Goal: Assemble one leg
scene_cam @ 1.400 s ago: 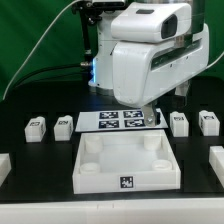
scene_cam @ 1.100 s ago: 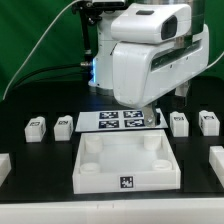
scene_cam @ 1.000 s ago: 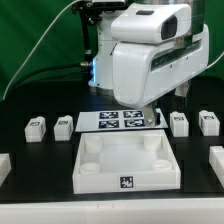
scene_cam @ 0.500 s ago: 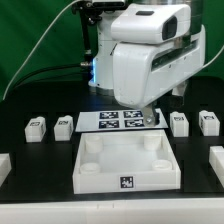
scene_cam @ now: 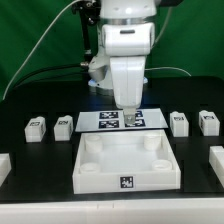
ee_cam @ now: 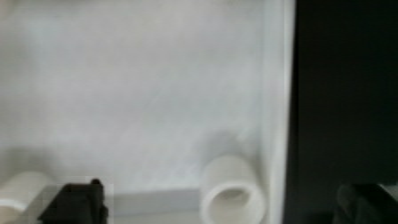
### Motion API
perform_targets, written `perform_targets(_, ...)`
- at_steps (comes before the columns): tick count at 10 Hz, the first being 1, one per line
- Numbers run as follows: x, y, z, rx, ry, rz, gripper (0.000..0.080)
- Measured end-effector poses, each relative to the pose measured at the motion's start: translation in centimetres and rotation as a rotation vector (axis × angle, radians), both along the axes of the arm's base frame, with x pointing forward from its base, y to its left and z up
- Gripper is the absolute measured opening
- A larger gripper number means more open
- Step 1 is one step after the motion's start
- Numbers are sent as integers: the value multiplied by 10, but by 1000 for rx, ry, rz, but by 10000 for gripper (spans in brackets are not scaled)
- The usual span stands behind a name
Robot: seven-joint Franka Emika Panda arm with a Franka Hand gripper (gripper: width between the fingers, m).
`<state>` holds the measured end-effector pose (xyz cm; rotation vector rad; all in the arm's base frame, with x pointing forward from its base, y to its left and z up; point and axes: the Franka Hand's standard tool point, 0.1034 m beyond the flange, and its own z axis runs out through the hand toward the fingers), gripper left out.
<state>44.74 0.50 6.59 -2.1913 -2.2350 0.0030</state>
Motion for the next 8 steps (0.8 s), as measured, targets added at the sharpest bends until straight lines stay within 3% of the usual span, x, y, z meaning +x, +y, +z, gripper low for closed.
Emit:
perform_targets(1, -15, -5, -18, 10, 6, 43, 650)
perform_targets(4, -27, -11, -52, 27, 34, 6, 650)
perform_targets(7, -27, -12, -57, 31, 17, -1, 650)
perform_targets(8, -27, -12, -57, 31, 16, -1, 537)
